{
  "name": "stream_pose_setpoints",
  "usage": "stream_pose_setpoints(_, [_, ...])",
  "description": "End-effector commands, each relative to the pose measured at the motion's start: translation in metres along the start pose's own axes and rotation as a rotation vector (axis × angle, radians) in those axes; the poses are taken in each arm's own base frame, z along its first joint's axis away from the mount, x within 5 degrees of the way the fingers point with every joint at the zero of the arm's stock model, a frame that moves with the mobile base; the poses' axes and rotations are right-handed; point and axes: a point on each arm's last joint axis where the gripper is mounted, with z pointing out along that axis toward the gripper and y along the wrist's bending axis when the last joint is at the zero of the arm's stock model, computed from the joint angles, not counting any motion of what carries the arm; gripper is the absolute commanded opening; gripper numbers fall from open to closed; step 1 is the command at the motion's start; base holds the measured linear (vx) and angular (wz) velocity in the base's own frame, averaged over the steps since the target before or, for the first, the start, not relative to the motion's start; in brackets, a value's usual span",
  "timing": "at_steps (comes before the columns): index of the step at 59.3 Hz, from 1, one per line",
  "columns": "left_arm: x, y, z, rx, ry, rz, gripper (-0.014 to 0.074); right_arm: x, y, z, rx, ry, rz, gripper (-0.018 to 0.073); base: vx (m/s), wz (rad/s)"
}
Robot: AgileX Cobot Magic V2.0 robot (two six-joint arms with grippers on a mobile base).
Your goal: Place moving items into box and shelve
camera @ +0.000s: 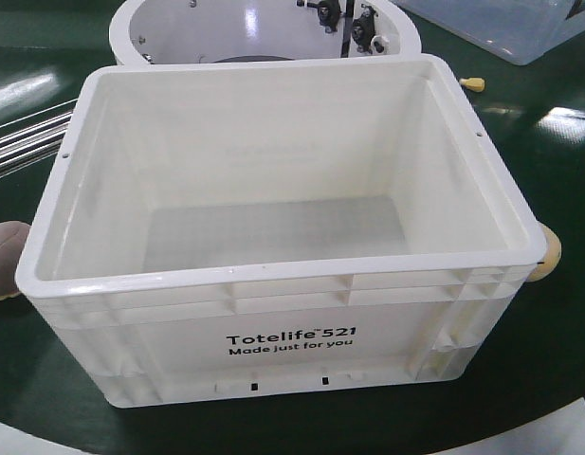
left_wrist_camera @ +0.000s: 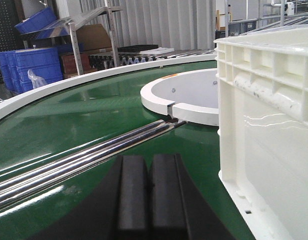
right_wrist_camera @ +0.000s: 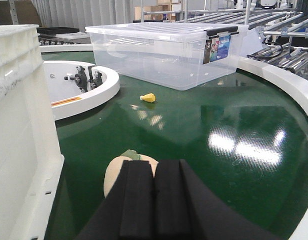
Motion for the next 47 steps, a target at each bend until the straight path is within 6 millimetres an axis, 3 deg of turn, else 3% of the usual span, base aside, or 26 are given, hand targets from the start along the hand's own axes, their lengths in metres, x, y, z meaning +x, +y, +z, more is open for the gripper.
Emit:
stream_pose_setpoints(1, [-0.0030, 0.0011, -0.0009, -0.014, -0.078, -0.014, -0.0006, -0.0083, 0.0003, -0.0016, -0.002, -0.102, -0.005, -0.0001, 0.00, 0.00])
stream_pose_setpoints(25, [-0.0030, 0.0011, -0.0009, -0.014, -0.078, -0.014, -0.0006, -0.0083, 0.0003, -0.0016, -0.002, -0.102, -0.007, -0.0001, 0.00, 0.00])
stream_pose_setpoints(36, [-0.0033, 0.0011, -0.0010, -0.015, -0.081, -0.014, -0.0006, -0.0083, -0.0003, -0.0016, 0.015, -0.102, -0.213, -0.0001, 0.00, 0.00])
stream_pose_setpoints(47, [-0.0033, 0.0011, -0.0010, -0.015, -0.081, -0.015, -0.0006, -0.0088, -0.0002, -0.0017, 0.015, -0.108, -0.219, -0.0001, 0.00, 0.00])
